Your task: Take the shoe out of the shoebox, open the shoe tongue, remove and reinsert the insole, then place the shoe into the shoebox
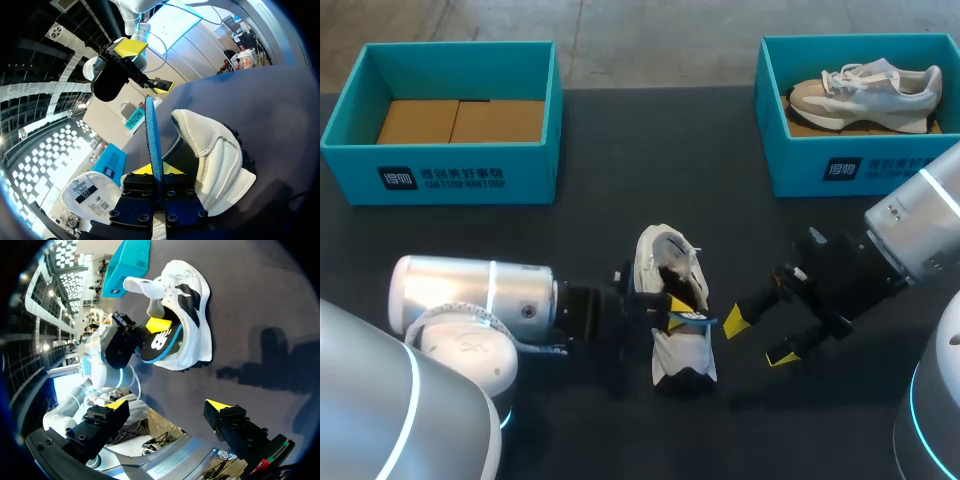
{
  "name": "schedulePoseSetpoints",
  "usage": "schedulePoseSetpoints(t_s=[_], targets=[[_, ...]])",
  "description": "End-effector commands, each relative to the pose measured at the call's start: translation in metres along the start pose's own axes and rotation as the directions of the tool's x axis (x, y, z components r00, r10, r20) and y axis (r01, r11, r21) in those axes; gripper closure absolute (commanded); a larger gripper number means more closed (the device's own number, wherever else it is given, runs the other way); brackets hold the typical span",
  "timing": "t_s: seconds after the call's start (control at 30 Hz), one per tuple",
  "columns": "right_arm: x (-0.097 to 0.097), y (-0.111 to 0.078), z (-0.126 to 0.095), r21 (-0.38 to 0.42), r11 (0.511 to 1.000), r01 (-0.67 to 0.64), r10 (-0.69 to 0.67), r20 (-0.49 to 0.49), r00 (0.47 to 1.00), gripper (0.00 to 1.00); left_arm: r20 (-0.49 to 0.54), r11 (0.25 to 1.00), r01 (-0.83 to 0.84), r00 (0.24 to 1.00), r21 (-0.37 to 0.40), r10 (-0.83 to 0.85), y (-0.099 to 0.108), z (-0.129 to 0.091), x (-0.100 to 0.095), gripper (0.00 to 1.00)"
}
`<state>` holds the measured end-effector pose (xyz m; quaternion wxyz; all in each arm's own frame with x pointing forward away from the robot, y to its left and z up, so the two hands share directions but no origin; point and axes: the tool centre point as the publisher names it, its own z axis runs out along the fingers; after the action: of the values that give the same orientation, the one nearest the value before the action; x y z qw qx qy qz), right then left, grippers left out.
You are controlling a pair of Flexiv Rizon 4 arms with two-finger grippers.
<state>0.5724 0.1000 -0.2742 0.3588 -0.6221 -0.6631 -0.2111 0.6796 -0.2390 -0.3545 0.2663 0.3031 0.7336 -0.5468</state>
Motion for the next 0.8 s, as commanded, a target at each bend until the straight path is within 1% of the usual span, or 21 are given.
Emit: schedulePoseSetpoints(t_s=[0.03, 0.1, 0.2, 0.33, 0.43, 0.63, 0.8], targets=[[0.0, -0.001, 0.001, -0.004, 1.0, 0.0, 0.0, 0.001, 1.0, 0.0, -0.001, 1.0, 0.0, 1.0, 0.012, 0.0, 0.005, 0.002, -0.002, 1.0], [0.0, -0.001, 0.001, -0.004, 1.0, 0.0, 0.0, 0.001, 1.0, 0.0, -0.001, 1.0, 0.001, 1.0, 0.017, -0.001, 0.002, 0.001, -0.002, 0.81], [0.0, -0.001, 0.001, -0.004, 1.0, 0.0, 0.0, 0.001, 1.0, 0.0, 0.001, 1.0, 0.001, 1.0, 0.025, -0.001, -0.001, 0.0, -0.003, 0.71], [0.0, -0.001, 0.001, -0.004, 1.0, 0.0, 0.0, 0.001, 1.0, 0.0, 0.008, 0.999, -0.008, 1.0, 0.035, 0.008, -0.008, -0.002, -0.004, 0.69], [0.0, -0.001, 0.001, -0.004, 1.0, 0.0, 0.0, 0.001, 1.0, 0.0, 0.013, 0.999, -0.014, 1.0, 0.041, 0.013, -0.012, -0.002, -0.005, 0.71], [0.0, -0.001, 0.001, -0.004, 1.0, 0.0, 0.0, 0.001, 1.0, 0.0, 0.016, 0.998, -0.023, 1.0, 0.054, 0.022, -0.021, -0.003, -0.006, 0.77], [0.0, -0.001, 0.001, -0.004, 1.0, 0.0, 0.0, 0.001, 1.0, 0.0, 0.014, 0.997, -0.024, 1.0, 0.067, 0.023, -0.027, -0.005, -0.006, 0.78]])
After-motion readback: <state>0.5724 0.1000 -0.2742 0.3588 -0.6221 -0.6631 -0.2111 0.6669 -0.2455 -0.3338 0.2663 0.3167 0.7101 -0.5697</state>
